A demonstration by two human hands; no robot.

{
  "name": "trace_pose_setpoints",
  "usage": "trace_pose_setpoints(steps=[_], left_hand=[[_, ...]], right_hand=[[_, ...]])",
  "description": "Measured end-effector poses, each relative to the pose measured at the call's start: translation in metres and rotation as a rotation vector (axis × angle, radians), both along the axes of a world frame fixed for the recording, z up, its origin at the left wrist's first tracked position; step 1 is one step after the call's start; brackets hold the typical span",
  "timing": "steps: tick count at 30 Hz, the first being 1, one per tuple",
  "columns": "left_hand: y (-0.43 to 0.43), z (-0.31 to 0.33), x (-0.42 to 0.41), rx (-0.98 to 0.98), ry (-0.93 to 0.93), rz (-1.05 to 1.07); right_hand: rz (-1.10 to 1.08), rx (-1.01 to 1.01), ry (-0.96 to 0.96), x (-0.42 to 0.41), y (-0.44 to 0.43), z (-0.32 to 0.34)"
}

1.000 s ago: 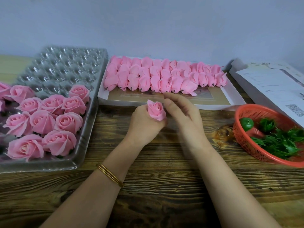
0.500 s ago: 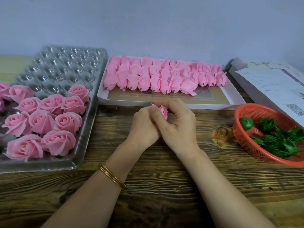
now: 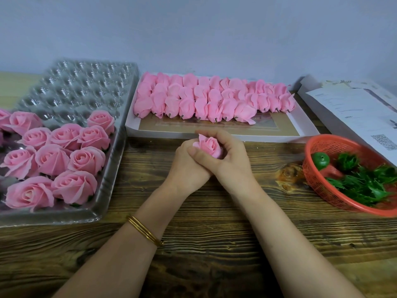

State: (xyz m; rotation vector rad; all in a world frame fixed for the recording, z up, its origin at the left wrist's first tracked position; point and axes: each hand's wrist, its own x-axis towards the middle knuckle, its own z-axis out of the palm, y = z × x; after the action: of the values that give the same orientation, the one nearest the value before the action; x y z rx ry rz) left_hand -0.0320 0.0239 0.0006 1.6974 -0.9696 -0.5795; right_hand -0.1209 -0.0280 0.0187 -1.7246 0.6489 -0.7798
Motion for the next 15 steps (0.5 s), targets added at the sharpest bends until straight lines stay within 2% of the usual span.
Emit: trace_pose_setpoints(steps=[7, 11, 15], left_hand=[[0.002, 0.004, -0.001, -0.029, 0.040, -0.074], [0.003, 0.007, -0.001, -0.036, 0.152, -0.082], [0.003, 0.006, -0.002, -0.050, 0.173, -0.118]], right_hand=[[0.174, 0.217, 0.021, -0.009, -0.012, 0.002], [0.213, 0.345, -0.197, -0.017, -0.026, 0.008], [0.240, 0.336, -0.322, -0.018, -0.027, 0.010]])
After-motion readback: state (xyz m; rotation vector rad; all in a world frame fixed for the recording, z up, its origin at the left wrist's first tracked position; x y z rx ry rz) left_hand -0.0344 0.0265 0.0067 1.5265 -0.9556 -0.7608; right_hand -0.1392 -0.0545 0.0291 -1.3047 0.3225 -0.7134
